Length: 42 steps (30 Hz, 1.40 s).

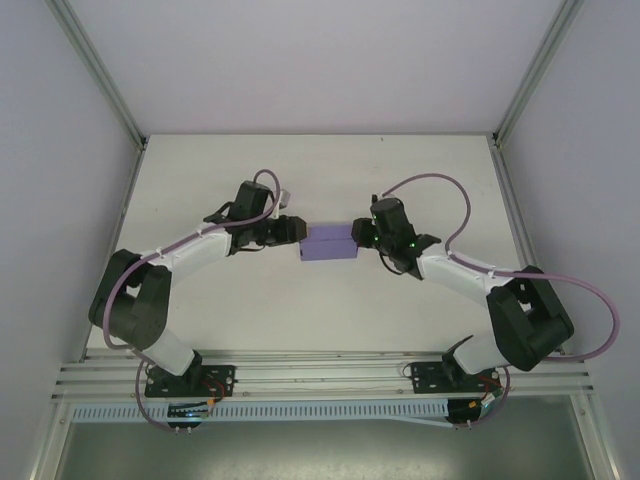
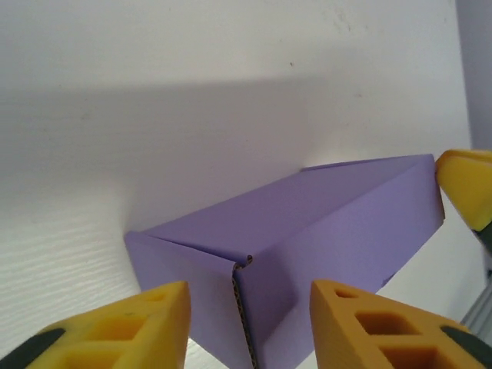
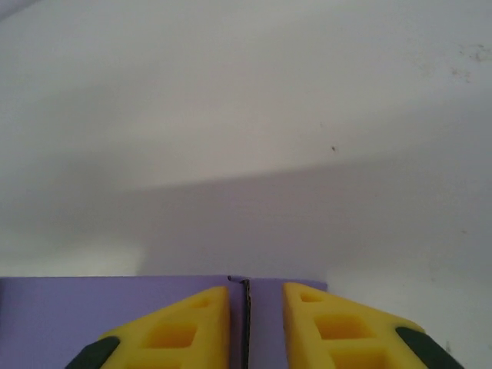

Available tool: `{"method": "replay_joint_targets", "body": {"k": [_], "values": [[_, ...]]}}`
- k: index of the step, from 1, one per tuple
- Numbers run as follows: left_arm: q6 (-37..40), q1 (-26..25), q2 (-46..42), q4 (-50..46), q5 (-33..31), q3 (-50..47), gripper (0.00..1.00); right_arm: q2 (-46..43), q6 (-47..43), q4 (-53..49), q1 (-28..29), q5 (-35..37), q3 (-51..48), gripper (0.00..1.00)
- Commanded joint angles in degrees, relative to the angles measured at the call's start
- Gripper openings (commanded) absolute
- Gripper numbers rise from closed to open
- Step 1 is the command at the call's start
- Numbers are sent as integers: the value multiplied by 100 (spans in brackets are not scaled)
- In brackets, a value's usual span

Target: Assemble paper box

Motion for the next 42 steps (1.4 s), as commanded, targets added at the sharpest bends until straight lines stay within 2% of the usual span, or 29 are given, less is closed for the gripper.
{"method": "replay_joint_targets", "body": {"k": [1,2,3,5,6,8,10,12,15,21,27,32,36,40,42], "values": [[497,-31,-167,-980,-690,725,79,9,-649,-1780,44,187,712,42],[591,-31,-247,-1122,-843,894,95,-6,-800,-1838,36,183,929,48],[667,-30,-353,-1259,-996,1092,98,-32,-992,-1862,36,166,1154,56],[801,-31,-571,-1430,-1301,1281,98,-62,-1472,-1804,5,74,1465,72],[807,-28,-712,-1508,-1546,1341,98,-53,-1877,-1746,-8,-100,1600,87],[794,-30,-1007,-1596,-2052,1294,98,-14,-3088,-1635,-22,-757,1771,99],[759,-31,-1349,-1632,-2577,1067,98,94,-4598,-1888,-14,-1761,1936,99],[722,-14,-1706,-1632,-3019,730,98,382,-6159,-2781,3,-2620,2356,99],[580,22,-2191,-1654,-3396,195,98,1046,-7759,-4102,95,-2653,3220,99],[208,39,-2733,-1747,-3562,-643,98,2454,-8894,-5498,230,-2015,4706,99],[68,48,-2852,-1885,-3561,-923,98,3548,-9024,-6046,322,-1368,5582,99],[37,48,-2911,-1821,-3616,-1082,98,3990,-8944,-6085,344,-1252,5800,90],[48,53,-2917,-1829,-3611,-1125,98,4157,-8892,-6221,388,-1248,5886,72],[73,48,-2931,-1834,-3622,-1135,98,4096,-8767,-6069,428,-1038,5806,32],[104,48,-2942,-1826,-3589,-1127,98,3997,-8685,-5896,449,-890,5725,30]]}}
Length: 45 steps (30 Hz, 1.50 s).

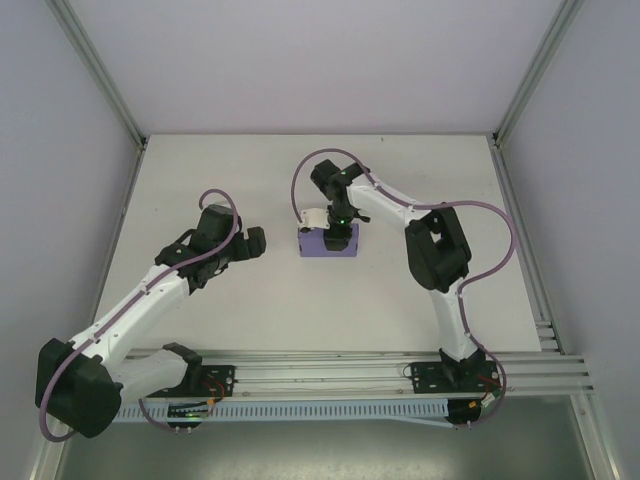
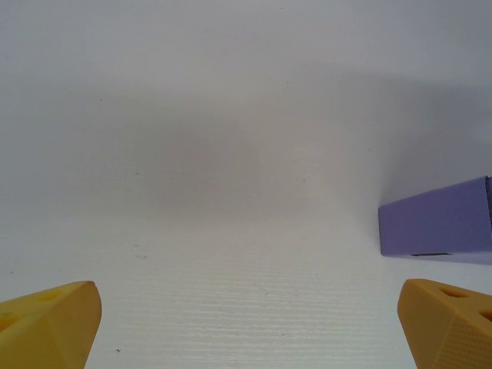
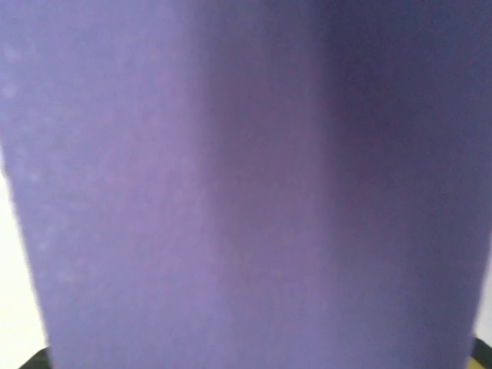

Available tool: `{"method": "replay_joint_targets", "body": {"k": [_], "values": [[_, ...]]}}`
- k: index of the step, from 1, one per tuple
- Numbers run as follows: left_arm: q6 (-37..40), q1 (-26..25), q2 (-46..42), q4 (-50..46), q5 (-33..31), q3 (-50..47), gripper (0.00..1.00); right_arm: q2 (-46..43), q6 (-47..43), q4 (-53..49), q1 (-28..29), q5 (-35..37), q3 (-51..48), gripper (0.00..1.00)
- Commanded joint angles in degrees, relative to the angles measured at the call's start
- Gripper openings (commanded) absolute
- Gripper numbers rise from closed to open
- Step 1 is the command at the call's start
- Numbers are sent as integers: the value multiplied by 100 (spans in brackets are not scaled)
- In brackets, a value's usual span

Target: Assemble paper box

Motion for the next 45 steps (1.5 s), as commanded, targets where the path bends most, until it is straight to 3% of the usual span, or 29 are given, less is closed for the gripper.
{"method": "replay_joint_targets", "body": {"k": [1,7,11,18,24,34,35,39,42,45], "values": [[18,31,-120,-49,4,-33,98,-157,115,16,75,356,32,30],[14,29,-343,-82,-79,-41,98,-625,444,860,138,1057,-251,28],[-38,28,-558,-100,-123,-124,98,-1020,302,2507,267,2231,-1147,28],[-148,27,-670,-150,-16,-255,98,-1503,-317,4765,505,2796,-3000,30],[-121,29,-685,-241,-31,-168,98,-1740,-173,4988,728,2833,-3789,65],[-25,76,-547,-36,-284,-54,98,-3086,599,3916,1054,1838,-4286,99],[24,137,-494,20,-361,-16,98,-3310,684,3857,1052,1726,-4321,99],[258,675,-253,325,-265,109,98,-4180,1412,4220,702,1853,-4497,99],[801,975,-41,991,-1091,-26,98,-4739,2740,4704,-113,2082,-4633,99],[1635,1250,86,2565,-1936,-698,98,-5327,3807,5810,-1037,2555,-5491,99]]}}
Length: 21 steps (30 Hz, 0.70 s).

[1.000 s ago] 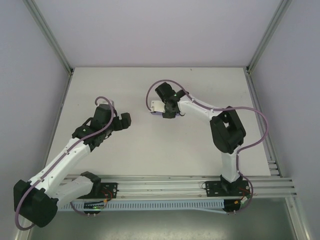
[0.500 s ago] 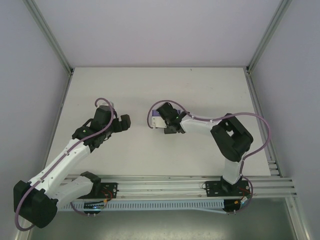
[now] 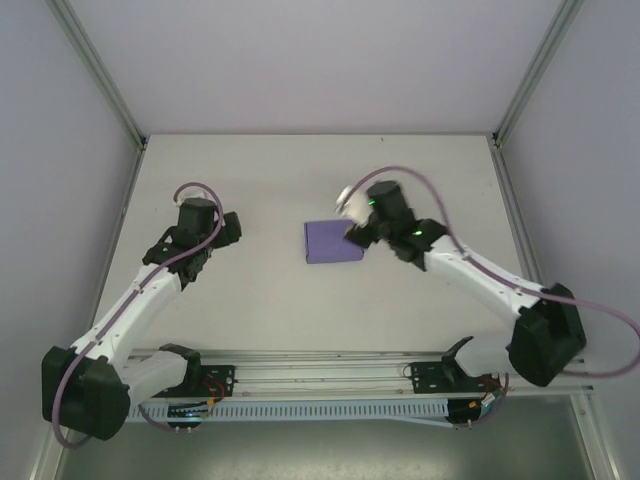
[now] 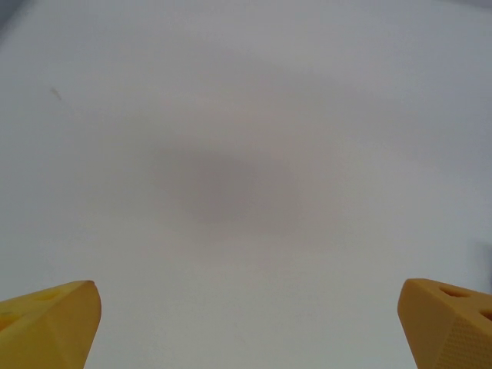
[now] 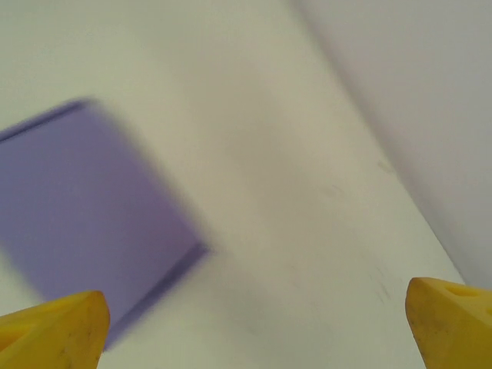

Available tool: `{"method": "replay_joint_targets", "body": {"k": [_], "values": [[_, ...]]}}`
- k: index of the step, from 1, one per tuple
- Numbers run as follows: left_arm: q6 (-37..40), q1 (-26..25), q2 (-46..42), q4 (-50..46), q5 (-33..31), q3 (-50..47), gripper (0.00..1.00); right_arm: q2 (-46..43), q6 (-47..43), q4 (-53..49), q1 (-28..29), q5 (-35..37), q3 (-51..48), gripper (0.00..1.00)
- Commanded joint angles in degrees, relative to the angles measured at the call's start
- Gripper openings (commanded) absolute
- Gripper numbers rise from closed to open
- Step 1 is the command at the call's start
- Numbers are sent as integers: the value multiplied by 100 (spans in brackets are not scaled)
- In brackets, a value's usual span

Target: Assemble paper box

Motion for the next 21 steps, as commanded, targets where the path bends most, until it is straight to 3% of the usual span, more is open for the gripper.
{"method": "replay_joint_targets", "body": {"k": [1,5,10,12,14,17,19,20,21], "values": [[1121,280,107,2129,-1124,-755,98,-582,1672,1182,-931,441,-1012,99],[2012,561,136,5034,-698,-2199,98,-1104,2465,2012,-2059,-271,-2129,99],[2152,656,888,6233,-225,-2666,99,-855,3521,4455,-3340,-1635,-3340,99],[2452,662,1348,7013,-138,-2742,99,-470,3561,4655,-3495,-1782,-3384,99],[2576,744,1490,6733,-50,-2521,99,68,3268,4833,-3514,-1962,-3353,99],[2968,799,1660,7491,383,-2758,99,1180,3485,5688,-3638,-2143,-3194,99],[2953,1078,2317,9657,678,-3403,99,1296,3850,5381,-4000,-2289,-2992,99],[2943,1086,2272,9593,853,-3467,99,1327,3828,5478,-3938,-2190,-3013,99],[2794,1136,1959,8728,1071,-3319,99,1312,3778,5308,-3896,-2121,-2951,99]]}}
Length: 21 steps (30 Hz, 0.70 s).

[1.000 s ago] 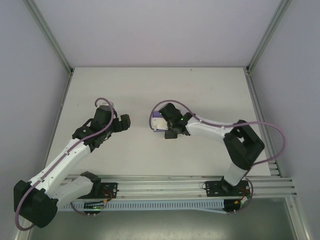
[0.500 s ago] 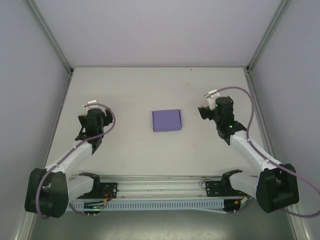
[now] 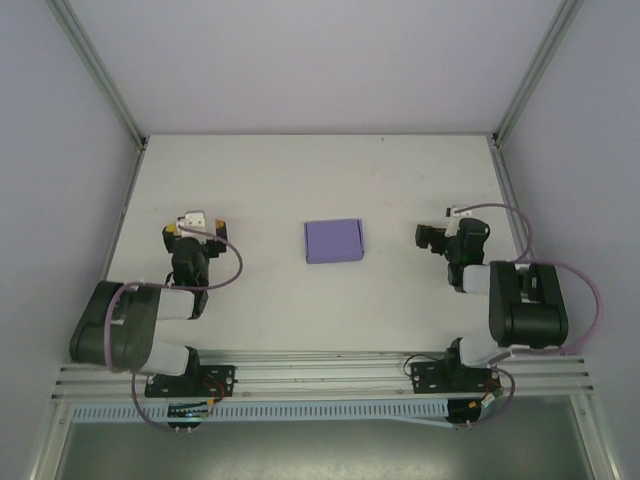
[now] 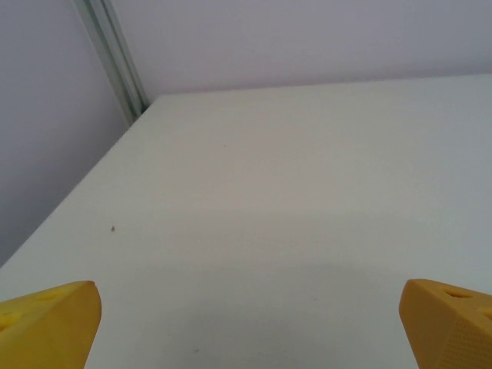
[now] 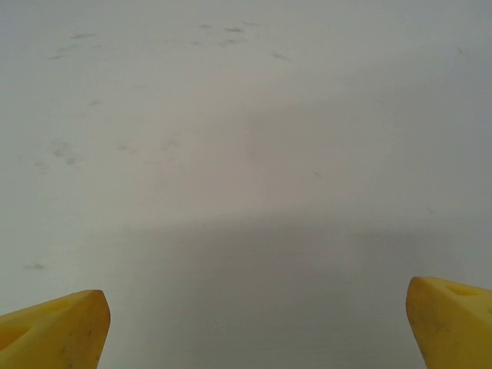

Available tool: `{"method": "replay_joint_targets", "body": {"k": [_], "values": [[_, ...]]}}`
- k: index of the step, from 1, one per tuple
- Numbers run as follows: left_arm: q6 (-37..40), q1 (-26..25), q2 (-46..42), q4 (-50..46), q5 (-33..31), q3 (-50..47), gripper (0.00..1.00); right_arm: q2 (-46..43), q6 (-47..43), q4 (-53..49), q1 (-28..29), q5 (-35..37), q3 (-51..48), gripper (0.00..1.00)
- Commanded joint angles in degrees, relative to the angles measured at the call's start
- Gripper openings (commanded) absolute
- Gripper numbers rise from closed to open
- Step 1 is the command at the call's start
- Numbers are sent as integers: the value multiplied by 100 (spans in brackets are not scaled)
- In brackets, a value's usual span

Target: Assemble paper box

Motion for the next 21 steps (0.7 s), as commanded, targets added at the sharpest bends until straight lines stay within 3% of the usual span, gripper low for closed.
{"method": "replay_joint_targets", "body": {"k": [1,3,4,5,6,8,10,21], "values": [[21,255,-124,486,849,-5,99,-58,264,586,-24,-130,196,99],[21,317,189,364,1078,160,99,-58,265,560,-25,-138,203,99],[102,351,560,1010,1040,174,99,-58,282,589,-20,-84,191,99],[126,352,560,853,1076,248,99,-49,299,574,-13,6,202,99],[-30,384,289,-23,1156,436,99,-58,299,551,-13,27,211,99],[-68,489,465,305,1233,443,99,-50,291,559,10,45,211,99],[-100,494,334,-28,1265,494,99,-56,285,544,13,45,213,99],[-100,494,378,55,1258,480,99,-52,295,516,12,89,229,99]]}}
